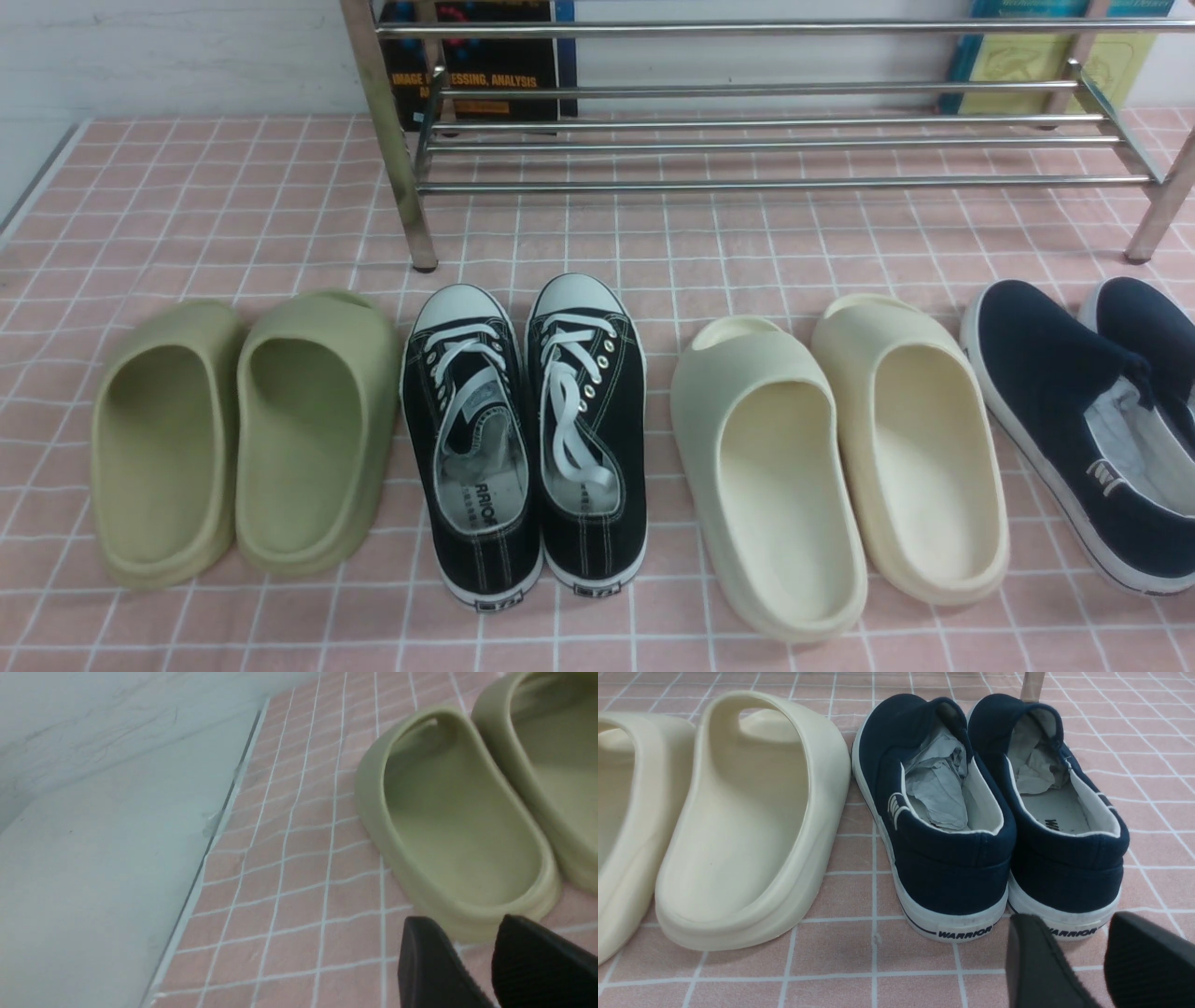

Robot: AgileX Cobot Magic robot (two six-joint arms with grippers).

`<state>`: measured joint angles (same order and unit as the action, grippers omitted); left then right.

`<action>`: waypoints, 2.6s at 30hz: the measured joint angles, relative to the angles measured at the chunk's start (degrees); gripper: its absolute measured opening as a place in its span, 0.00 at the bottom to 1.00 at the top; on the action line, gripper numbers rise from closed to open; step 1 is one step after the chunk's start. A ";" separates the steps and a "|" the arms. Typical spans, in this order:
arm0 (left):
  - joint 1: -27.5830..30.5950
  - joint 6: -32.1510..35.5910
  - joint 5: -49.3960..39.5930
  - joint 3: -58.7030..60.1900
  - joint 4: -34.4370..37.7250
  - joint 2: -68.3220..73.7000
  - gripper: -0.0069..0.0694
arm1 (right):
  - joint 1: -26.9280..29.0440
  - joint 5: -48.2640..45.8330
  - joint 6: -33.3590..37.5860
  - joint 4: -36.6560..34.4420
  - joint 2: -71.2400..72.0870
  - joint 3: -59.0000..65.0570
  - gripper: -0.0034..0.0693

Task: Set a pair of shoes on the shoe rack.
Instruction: Use the left arm to grab the shoe closest to it

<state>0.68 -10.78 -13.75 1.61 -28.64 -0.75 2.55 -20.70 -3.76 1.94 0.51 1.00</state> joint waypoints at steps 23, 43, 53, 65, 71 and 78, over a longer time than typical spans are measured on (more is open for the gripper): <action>0.00 -43.54 4.23 -7.93 35.61 0.00 0.39 | 0.00 0.00 0.00 0.09 0.00 0.00 0.38; -11.56 3.23 -51.81 -54.92 22.36 54.15 0.28 | 0.00 0.00 0.00 0.09 0.00 0.00 0.38; -29.15 -4.82 -36.27 -54.92 27.42 72.81 0.86 | 0.00 0.00 0.00 0.09 0.00 0.00 0.38; -30.98 -19.60 -18.18 -54.94 20.78 93.70 0.66 | 0.00 0.00 0.00 0.09 0.00 0.00 0.38; -30.98 -24.34 -21.00 -57.36 16.68 95.57 0.19 | 0.00 0.00 0.00 0.09 0.00 0.00 0.38; -30.82 -21.22 -30.38 -66.37 16.51 87.47 0.11 | 0.00 0.00 0.00 0.09 0.00 0.00 0.38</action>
<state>-30.15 -32.00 -44.13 -64.75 -12.13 86.72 2.55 -20.70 -3.76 2.03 0.51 1.00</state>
